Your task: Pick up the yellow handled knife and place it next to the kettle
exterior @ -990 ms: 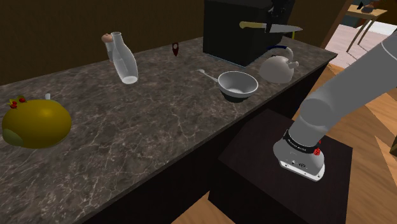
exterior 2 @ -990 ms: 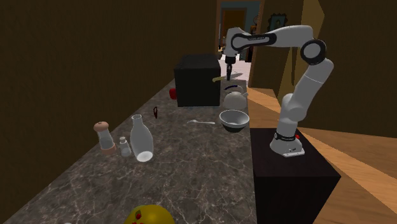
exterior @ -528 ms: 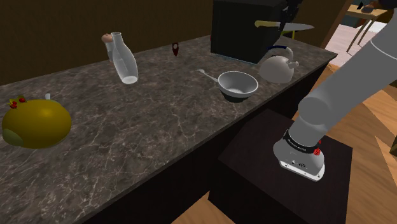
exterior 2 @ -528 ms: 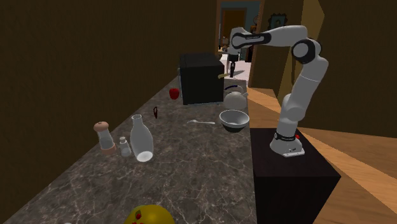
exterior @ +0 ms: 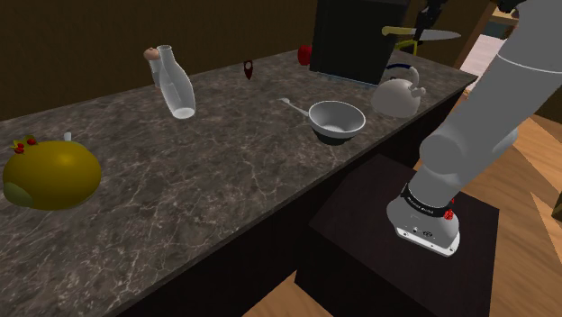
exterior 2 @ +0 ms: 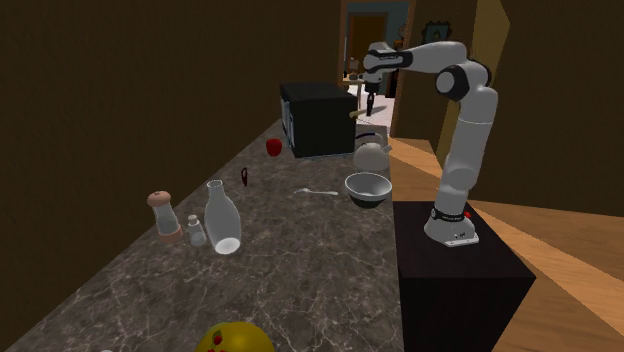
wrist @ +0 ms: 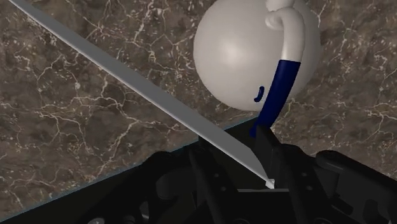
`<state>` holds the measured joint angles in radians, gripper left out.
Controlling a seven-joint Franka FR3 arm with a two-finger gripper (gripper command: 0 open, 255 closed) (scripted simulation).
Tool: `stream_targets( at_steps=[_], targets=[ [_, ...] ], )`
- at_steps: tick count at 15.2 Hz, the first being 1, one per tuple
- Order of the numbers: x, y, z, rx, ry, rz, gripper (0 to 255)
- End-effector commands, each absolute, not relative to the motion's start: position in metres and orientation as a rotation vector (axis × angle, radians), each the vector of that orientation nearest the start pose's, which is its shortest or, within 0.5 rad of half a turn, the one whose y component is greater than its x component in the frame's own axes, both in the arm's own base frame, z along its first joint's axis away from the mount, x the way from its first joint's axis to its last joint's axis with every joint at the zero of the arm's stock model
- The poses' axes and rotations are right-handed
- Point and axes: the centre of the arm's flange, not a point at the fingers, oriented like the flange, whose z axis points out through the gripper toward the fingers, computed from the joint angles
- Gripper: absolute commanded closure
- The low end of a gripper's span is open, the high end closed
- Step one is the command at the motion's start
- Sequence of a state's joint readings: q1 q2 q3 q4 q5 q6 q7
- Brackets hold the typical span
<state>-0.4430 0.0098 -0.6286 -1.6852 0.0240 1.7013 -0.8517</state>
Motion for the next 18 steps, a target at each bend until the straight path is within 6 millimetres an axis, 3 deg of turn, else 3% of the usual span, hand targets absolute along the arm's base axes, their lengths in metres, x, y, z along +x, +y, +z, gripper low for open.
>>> stream_targets(
  at_steps=[1, 7, 18],
  targets=[
    [0.262, -0.521, 0.578, -3.124, 0.356, -0.033, 255],
    [0.232, -0.588, 0.578, -3.124, 0.356, -0.033, 255],
    [0.232, -0.588, 0.520, -3.124, 0.356, -0.033, 255]
  ],
)
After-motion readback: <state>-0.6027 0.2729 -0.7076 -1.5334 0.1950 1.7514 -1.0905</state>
